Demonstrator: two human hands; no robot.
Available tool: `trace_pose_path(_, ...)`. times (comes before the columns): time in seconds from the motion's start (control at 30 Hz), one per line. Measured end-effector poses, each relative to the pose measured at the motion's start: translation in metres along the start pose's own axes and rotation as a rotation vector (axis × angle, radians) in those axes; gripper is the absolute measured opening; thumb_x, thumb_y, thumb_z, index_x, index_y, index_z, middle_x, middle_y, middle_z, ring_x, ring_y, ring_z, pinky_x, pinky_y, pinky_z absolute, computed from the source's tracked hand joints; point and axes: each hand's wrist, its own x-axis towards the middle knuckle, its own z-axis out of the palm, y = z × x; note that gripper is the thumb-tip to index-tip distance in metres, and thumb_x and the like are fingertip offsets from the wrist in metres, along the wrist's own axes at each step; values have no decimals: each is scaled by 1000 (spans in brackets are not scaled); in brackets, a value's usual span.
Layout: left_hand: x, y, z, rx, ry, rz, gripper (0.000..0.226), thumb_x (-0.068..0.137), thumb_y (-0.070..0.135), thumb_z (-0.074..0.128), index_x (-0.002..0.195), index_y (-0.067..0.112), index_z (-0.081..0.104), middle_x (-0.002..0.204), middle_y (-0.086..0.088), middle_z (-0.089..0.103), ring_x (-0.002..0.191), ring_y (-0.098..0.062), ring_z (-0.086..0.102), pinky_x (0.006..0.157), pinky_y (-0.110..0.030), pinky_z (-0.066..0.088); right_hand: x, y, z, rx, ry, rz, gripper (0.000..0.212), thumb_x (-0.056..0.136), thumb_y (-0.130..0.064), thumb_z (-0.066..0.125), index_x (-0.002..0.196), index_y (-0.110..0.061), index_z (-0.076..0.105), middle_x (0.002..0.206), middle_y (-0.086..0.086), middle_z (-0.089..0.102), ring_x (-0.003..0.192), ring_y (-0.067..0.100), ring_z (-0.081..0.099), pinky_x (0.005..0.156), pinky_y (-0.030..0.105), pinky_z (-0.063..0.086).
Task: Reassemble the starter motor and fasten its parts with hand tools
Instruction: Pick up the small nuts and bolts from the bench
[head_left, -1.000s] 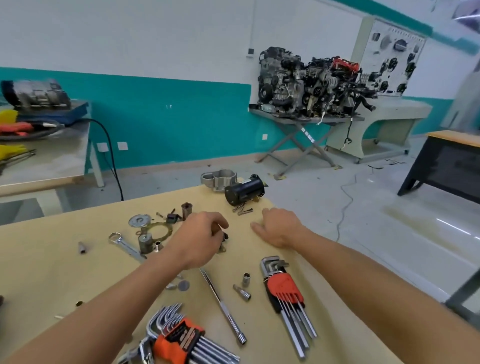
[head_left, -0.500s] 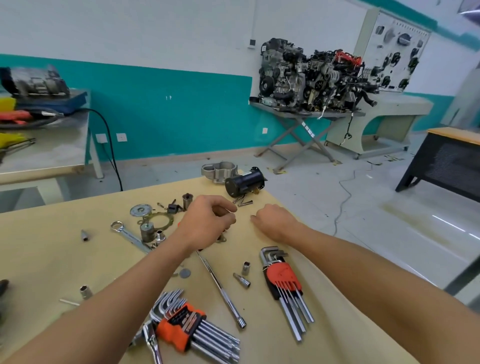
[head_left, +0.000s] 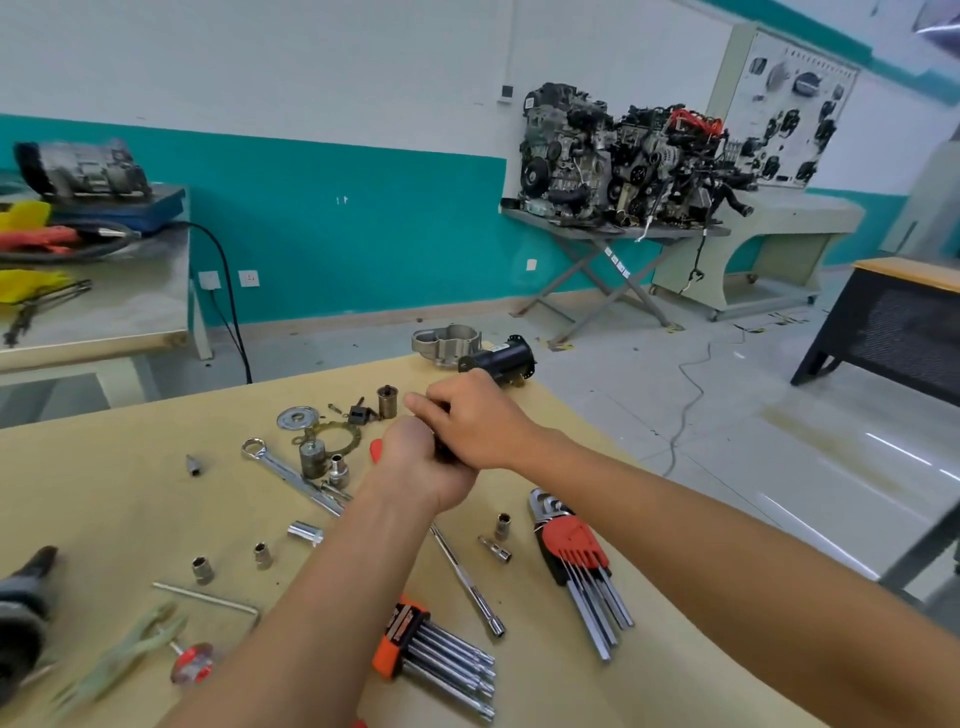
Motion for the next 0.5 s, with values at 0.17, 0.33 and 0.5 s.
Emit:
trace_pose_path(0.17,2,6,-4,104,54,12,33,106,15,33,91,0,58,87,-15,65,84,-26,63,87,-37,55,-2,0,-22,58,-9,27,43,96,-31,62,61,-4,64,55,8,60,52,19,51,55,23,39)
trace_pose_path(0.33,0,8,-10,259,84,43,47,109,22,30,95,-14,58,93,-31,65,92,-41,64,88,-45,55,1,70,-55,-168,-135,346,22,94,-28,67,100,-9,76,98,8,74,87,15,66,85,38,55)
trace_pose_path(0.5,5,11,-17,322,116,59,45,108,20,33,93,-14,60,95,-30,67,97,-41,66,86,-43,56,-14,109,-31,-414,-515,514,37,88,-22,70,122,-6,68,124,12,67,110,30,64,95,40,54)
